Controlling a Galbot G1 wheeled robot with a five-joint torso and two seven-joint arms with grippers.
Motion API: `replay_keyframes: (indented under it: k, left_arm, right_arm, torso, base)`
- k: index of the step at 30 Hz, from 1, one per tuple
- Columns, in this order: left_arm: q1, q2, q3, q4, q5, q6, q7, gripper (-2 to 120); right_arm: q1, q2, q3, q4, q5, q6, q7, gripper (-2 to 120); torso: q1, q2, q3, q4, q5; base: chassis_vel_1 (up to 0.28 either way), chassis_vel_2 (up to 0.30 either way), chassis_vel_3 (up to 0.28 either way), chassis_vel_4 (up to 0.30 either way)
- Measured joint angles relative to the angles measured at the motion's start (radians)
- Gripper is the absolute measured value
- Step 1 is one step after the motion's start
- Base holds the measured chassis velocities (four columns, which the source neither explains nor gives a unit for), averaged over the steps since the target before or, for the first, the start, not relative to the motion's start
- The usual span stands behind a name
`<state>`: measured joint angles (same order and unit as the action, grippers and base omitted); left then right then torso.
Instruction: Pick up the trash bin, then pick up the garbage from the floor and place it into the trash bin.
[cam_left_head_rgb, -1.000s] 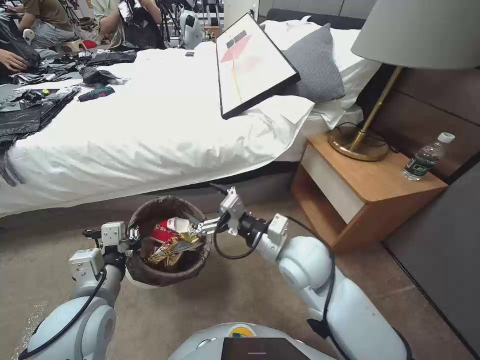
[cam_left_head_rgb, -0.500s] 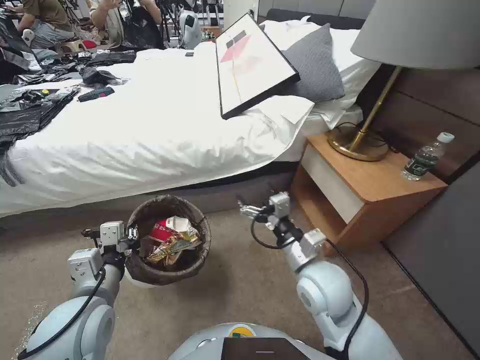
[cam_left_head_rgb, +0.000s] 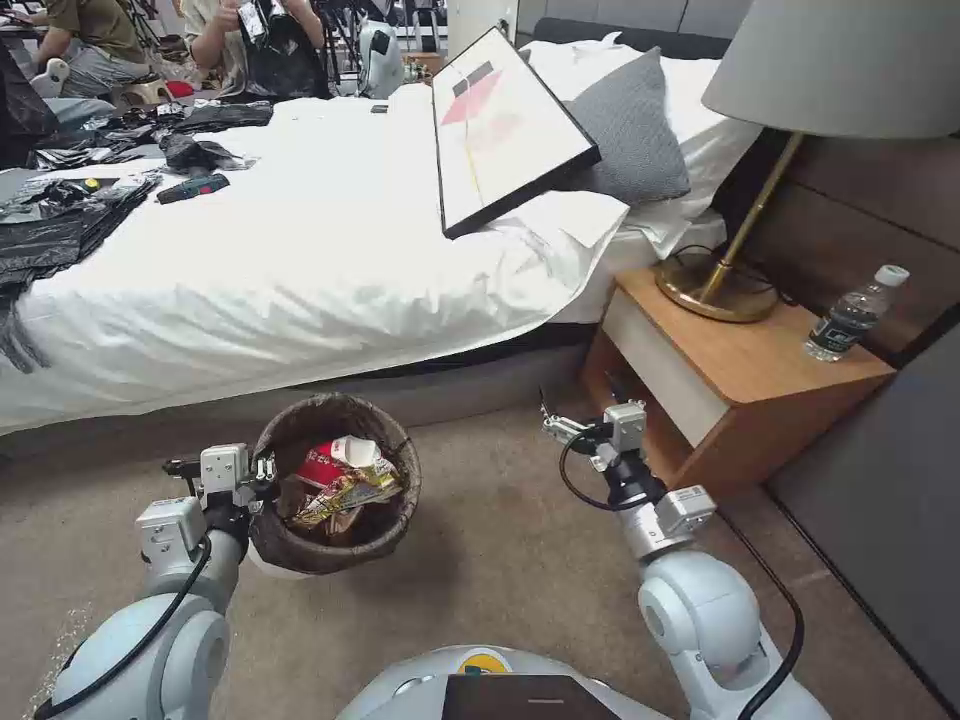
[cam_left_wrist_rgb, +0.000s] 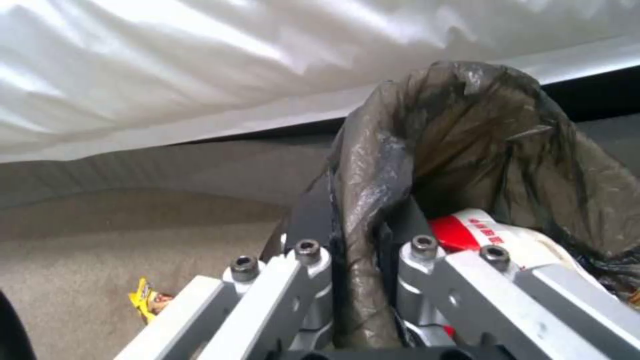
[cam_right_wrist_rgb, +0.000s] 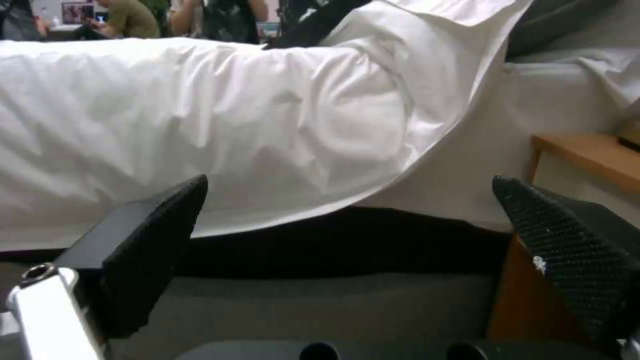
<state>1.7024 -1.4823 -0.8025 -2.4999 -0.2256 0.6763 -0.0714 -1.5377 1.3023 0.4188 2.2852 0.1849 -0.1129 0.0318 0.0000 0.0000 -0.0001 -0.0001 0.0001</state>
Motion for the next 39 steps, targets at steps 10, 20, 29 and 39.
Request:
replay_keyframes:
  k: [10,20,29,39]
  left_arm:
    - [0.001,-0.002,0.000,0.000,0.001,0.002,0.000,7]
    - [0.001,-0.004,0.000,0.000,0.001,0.002,0.000,7]
    - [0.001,-0.005,0.000,0.000,0.001,0.001,0.001,7]
    - [-0.003,-0.009,0.001,0.000,0.000,0.000,0.002,7]
  right_arm:
    - [-0.007,-0.003,0.024,0.003,0.015,0.000,-0.005,100]
    - [-0.002,-0.006,0.019,0.003,0.017,-0.009,-0.011,100]
    - [0.003,-0.006,0.005,0.000,0.015,-0.019,-0.011,100]
    - [-0.004,-0.007,0.006,-0.003,0.011,-0.021,-0.011,100]
  torso:
    - [0.000,0.000,0.000,0.0001,0.0000]
    - [0.000,0.000,0.000,0.0001,0.0000]
    - [0.000,0.000,0.000,0.0001,-0.0001]
    - [0.000,0.000,0.000,0.0001,-0.0001]
  base:
    - [0.008,0.011,0.011,0.009]
    - [0.066,0.055,0.060,0.054]
    - [0.059,0.063,0.065,0.053]
    - [0.068,0.080,0.075,0.075]
